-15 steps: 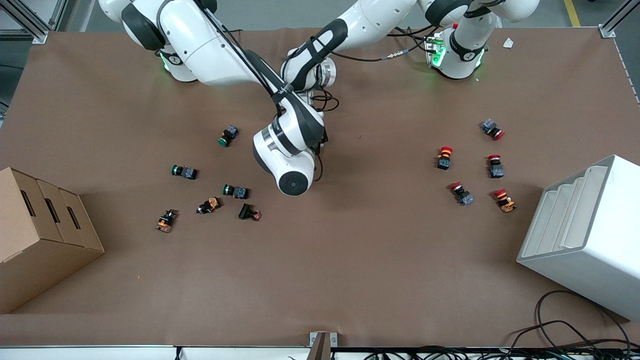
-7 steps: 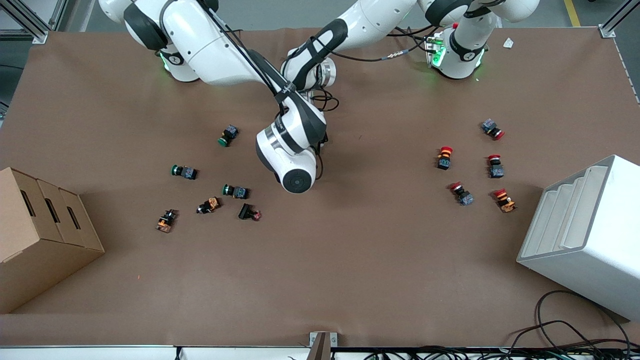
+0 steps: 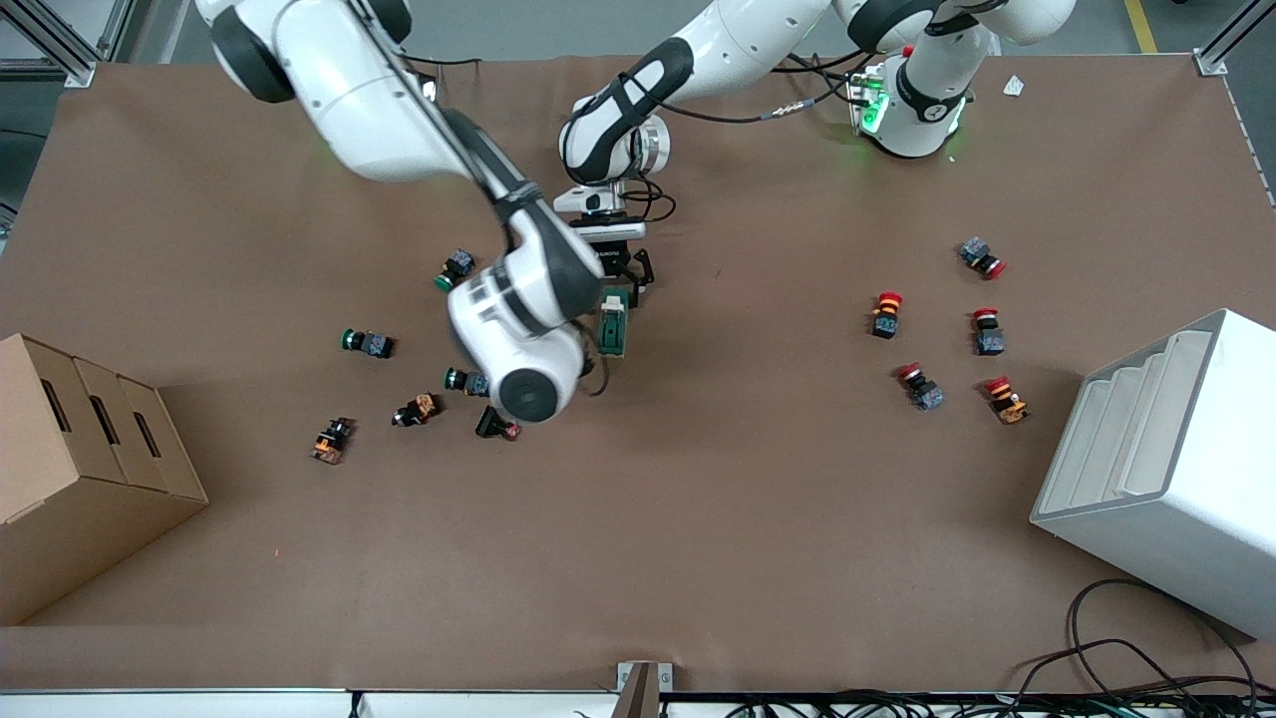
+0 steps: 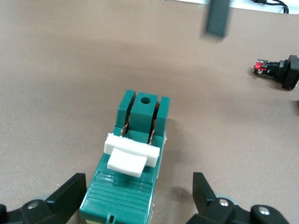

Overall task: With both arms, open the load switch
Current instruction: 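Lift the right gripper away from the switch and draw it back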

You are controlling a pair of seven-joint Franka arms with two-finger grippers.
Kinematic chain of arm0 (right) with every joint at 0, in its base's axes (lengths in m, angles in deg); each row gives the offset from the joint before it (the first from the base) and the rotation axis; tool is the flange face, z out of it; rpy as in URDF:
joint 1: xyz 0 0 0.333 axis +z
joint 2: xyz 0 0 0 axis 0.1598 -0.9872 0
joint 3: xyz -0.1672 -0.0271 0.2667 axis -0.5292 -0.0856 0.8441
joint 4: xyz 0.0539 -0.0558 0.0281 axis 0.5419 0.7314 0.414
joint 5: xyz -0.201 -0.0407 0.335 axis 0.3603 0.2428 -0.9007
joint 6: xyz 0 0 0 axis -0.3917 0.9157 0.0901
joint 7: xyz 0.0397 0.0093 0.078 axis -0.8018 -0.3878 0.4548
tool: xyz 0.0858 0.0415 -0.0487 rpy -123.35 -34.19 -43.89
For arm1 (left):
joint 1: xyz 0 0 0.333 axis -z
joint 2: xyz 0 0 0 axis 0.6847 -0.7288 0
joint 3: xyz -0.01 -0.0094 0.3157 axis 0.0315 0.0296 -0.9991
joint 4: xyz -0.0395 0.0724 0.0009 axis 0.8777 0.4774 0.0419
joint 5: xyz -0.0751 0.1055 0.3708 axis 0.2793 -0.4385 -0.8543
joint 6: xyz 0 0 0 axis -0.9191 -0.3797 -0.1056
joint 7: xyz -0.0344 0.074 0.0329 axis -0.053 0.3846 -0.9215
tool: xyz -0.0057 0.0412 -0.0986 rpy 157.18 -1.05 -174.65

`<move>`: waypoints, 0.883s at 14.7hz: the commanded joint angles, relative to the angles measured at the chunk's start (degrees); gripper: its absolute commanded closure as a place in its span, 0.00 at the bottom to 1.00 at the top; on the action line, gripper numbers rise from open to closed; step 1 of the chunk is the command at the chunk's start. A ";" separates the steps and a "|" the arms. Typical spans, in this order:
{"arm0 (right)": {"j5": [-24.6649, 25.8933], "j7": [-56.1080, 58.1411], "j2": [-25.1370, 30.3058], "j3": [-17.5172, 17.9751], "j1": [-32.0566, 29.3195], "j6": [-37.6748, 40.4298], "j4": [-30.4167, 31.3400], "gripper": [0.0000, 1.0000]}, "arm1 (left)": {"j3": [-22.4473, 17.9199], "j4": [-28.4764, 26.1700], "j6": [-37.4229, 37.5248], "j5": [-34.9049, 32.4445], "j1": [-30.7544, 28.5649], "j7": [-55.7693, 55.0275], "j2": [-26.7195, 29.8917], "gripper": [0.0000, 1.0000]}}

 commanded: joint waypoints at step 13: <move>17.41 66.25 24.83 0.92 -21.39 -10.29 16.56 0.00 | 0.15 5.20 -0.31 36.14 -7.89 37.02 17.26 0.00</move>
